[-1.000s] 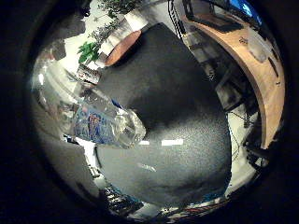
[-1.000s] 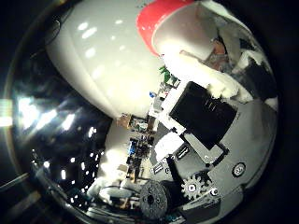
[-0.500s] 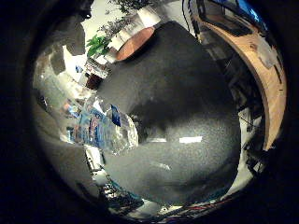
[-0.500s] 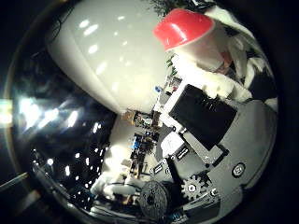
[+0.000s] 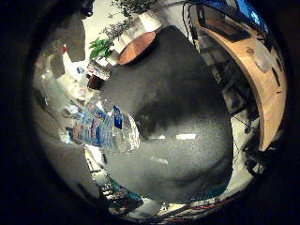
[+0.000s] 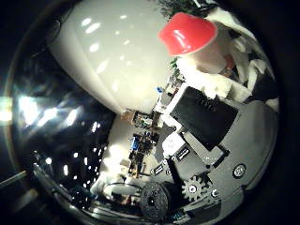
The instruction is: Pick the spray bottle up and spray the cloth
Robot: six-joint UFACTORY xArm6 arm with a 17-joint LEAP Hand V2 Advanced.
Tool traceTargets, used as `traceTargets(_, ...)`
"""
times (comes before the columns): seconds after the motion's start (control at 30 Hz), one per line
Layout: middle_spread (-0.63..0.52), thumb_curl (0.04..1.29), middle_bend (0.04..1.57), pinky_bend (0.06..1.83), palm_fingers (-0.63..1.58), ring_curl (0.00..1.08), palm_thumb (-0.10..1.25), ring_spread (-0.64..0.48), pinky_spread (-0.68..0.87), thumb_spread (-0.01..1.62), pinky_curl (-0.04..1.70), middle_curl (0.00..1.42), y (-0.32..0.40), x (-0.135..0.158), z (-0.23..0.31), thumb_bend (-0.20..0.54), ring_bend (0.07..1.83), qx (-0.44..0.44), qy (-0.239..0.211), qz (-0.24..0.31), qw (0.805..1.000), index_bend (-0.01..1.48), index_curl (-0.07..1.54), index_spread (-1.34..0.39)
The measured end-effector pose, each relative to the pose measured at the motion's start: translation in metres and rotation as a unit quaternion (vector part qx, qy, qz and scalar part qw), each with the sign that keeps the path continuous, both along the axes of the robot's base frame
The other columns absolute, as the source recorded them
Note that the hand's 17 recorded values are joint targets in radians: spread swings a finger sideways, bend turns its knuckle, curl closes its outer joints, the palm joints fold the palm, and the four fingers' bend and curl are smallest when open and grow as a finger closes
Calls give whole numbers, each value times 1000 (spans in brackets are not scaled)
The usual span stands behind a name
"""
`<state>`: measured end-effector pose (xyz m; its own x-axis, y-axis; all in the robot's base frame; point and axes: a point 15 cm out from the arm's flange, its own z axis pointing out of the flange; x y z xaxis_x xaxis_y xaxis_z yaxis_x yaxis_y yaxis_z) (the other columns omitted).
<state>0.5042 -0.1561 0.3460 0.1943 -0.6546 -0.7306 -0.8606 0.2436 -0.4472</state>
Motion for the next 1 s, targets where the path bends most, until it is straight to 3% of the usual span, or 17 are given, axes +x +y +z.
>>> traceTargets(0.27, -171, 984, 1318, 1295, 1226, 565, 1028, -214, -292, 525, 622, 669, 16, -35, 70, -19, 1440, -10, -15, 63, 998, 1148, 658, -268)
traceTargets(0.5, -171, 1001, 1320, 1283, 1227, 566, 1028, -214, -299, 521, 638, 665, 46, -92, 118, -21, 1440, -59, -2, 116, 992, 1151, 654, -268)
traceTargets(0.73, -171, 1007, 1321, 1274, 1227, 567, 1020, -214, -311, 515, 650, 662, 89, -137, 147, -19, 1439, -150, 8, 171, 974, 1152, 651, -267)
traceTargets(1.0, -171, 1010, 1321, 1269, 1229, 567, 1017, -214, -316, 509, 659, 661, 161, -163, 155, -19, 1437, -213, 27, 245, 946, 1152, 649, -267)
